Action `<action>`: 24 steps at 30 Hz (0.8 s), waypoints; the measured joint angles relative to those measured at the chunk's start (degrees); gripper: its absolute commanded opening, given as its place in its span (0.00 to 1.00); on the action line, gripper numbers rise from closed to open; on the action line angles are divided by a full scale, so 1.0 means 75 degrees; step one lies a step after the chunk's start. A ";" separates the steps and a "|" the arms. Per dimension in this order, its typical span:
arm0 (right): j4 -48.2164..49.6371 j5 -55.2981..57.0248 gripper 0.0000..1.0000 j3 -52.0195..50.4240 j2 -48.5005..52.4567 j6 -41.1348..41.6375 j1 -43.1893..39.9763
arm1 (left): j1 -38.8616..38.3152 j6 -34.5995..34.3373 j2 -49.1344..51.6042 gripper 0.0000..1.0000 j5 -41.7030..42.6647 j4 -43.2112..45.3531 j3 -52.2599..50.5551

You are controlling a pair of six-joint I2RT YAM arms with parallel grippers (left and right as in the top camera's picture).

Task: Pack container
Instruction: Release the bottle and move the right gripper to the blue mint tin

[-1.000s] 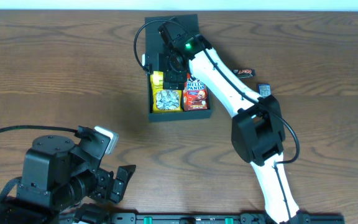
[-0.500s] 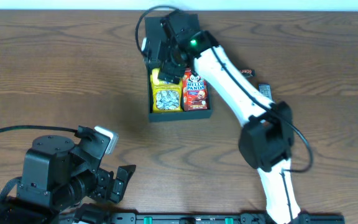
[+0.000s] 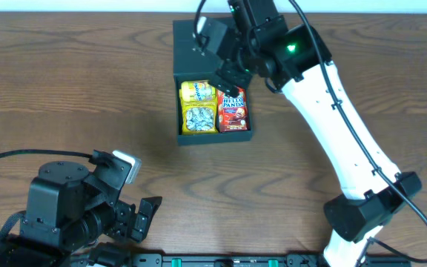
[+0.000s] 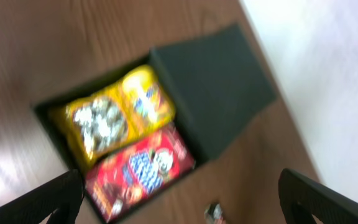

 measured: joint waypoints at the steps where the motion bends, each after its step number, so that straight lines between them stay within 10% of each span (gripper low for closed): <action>1: -0.0219 0.0157 0.99 -0.0003 0.0009 0.0000 -0.0076 | 0.0000 0.0000 0.0000 0.95 0.0000 0.0000 0.0000; 24: -0.0621 0.0058 0.99 -0.0880 0.0831 0.1708 -0.4232 | 0.0000 0.0000 0.0000 0.95 0.0003 0.0000 0.0000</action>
